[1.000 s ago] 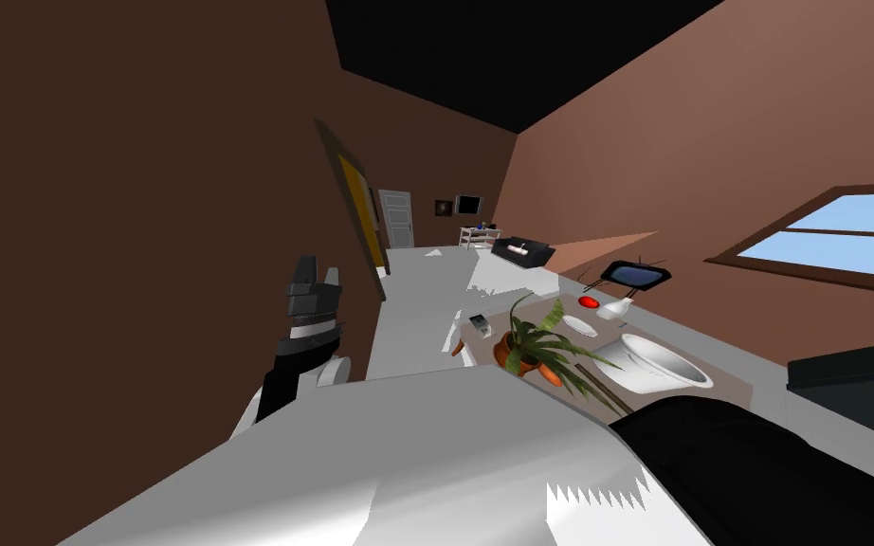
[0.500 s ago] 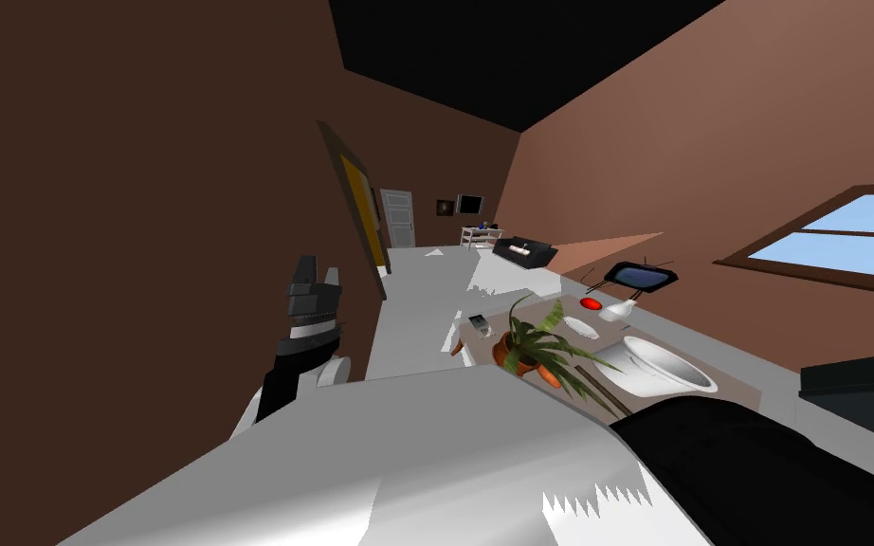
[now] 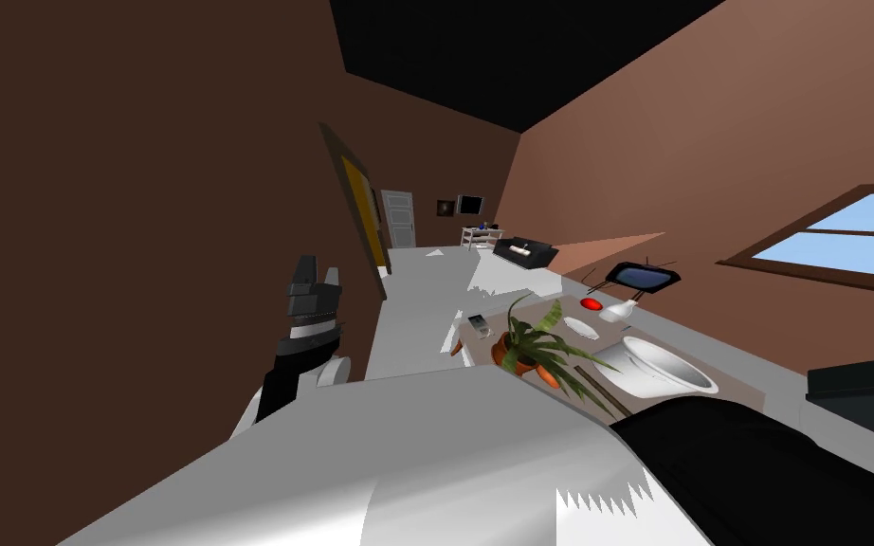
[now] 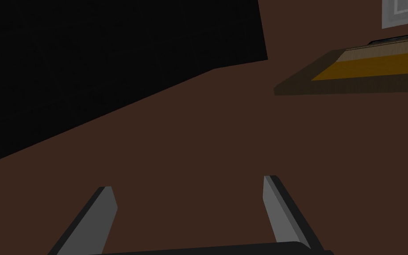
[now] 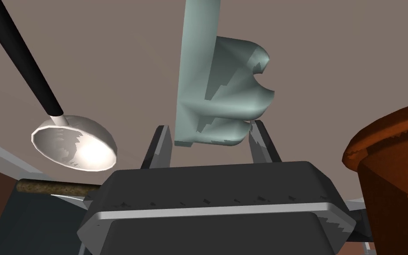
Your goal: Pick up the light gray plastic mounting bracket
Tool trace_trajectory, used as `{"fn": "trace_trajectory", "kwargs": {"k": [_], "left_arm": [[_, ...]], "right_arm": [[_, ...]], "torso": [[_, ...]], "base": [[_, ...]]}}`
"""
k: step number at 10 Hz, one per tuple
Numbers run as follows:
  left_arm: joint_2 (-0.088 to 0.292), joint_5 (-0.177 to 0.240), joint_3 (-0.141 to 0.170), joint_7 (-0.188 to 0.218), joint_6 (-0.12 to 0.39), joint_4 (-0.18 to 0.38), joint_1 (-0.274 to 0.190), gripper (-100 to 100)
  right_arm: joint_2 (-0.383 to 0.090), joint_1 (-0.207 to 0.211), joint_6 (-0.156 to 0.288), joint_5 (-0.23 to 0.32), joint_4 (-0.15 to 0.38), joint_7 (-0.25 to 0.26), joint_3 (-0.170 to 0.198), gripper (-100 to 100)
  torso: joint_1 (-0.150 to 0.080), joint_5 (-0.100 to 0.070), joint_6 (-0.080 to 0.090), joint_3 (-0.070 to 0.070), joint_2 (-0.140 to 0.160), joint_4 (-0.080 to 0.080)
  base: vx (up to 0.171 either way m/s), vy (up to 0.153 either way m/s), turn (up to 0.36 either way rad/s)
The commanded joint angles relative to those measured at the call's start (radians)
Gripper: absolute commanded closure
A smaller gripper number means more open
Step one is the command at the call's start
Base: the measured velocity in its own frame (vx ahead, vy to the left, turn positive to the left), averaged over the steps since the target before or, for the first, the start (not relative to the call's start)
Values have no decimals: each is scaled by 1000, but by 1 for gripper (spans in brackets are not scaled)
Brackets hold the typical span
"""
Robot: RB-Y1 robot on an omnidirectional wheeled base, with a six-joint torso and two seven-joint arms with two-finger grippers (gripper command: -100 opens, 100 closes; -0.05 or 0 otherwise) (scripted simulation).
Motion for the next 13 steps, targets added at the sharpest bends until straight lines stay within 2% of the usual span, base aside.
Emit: {"fn": "trace_trajectory", "kwargs": {"k": [1, 3, 4, 5, 11, 12, 13], "left_arm": [[0, 0, 0, 0, 0, 0, 0, 0], [0, 0, 0, 0, 0, 0, 0, 0], [0, 0, 0, 0, 0, 0, 0, 0], [0, 0, 0, 0, 0, 0, 0, 0], [0, 0, 0, 0, 0, 0, 0, 0], [0, 0, 0, 0, 0, 0, 0, 0], [0, 0, 0, 0, 0, 0, 0, 0]], "right_arm": [[0, 0, 0, 0, 0, 0, 0, 100], [0, 0, 0, 0, 0, 0, 0, 100], [0, 0, 0, 0, 0, 0, 0, 0], [-16, 15, 13, -10, -31, 2, 4, 100], [-72, 65, 51, -47, -129, 1, 14, 100], [-67, 61, 46, -45, -119, 2, 14, 100], [-68, 61, 48, -45, -122, 2, 14, 0]], "torso": [[0, 0, 0, 0, 0, 0], [0, 0, 0, 0, 0, 0], [0, 0, 0, 0, 0, 0], [0, 0, 0, 0, 0, 0], [2, 1, 1, 0, -1, 0], [2, 1, 1, 0, 0, 0], [1, 0, 1, 0, 0, 0]], "base": [[0, 0, 0], [0, 0, 0], [0, 0, 0], [10, 20, -37], [14, 30, -28], [3, 8, -4], [0, 0, 0]]}}
